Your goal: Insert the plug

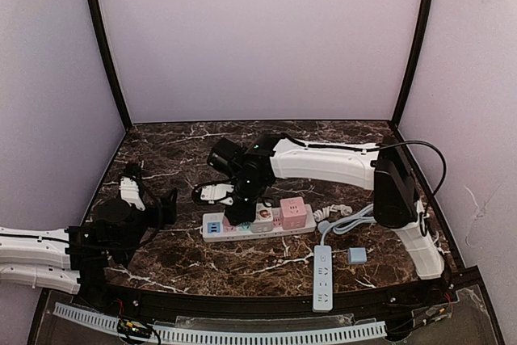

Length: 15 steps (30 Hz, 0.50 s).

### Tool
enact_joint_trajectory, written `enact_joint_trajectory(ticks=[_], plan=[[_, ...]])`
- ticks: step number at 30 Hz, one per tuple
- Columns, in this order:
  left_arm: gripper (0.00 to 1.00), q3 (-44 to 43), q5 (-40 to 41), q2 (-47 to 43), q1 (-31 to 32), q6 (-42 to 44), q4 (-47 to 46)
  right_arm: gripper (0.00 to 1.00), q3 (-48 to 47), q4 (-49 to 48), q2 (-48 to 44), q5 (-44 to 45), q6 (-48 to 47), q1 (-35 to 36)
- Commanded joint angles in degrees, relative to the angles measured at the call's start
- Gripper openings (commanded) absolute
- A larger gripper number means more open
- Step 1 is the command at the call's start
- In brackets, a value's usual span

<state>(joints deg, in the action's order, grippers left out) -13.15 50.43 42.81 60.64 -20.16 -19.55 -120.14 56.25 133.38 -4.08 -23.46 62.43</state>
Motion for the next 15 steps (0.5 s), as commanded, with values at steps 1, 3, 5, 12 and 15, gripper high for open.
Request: enact_joint_trajectory(ticks=[1,3,5,12,15], plan=[[0.96,0.01,0.99,-1.63,-0.15,0.3,0.82,0.0,6.96,8.79,-2.45,-1.48,1.11,3.52],[0.96,0.15,1.02,-2.05,-0.17,0.22,1.0,0.0,7.55,8.89,-2.5,-0.79,0.91,4.01],[0.96,0.14,1.04,-2.3,-0.17,0.14,1.23,0.0,6.75,9.44,-1.63,-0.77,0.51,4.25],[0.96,0.23,1.29,-2.46,-0.17,0.08,1.4,0.0,0.49,12.03,5.93,2.33,-2.5,5.08],[0.96,0.27,1.55,-2.46,-0.17,0.2,1.32,0.0,-1.07,12.33,8.34,2.12,-5.74,5.88]])
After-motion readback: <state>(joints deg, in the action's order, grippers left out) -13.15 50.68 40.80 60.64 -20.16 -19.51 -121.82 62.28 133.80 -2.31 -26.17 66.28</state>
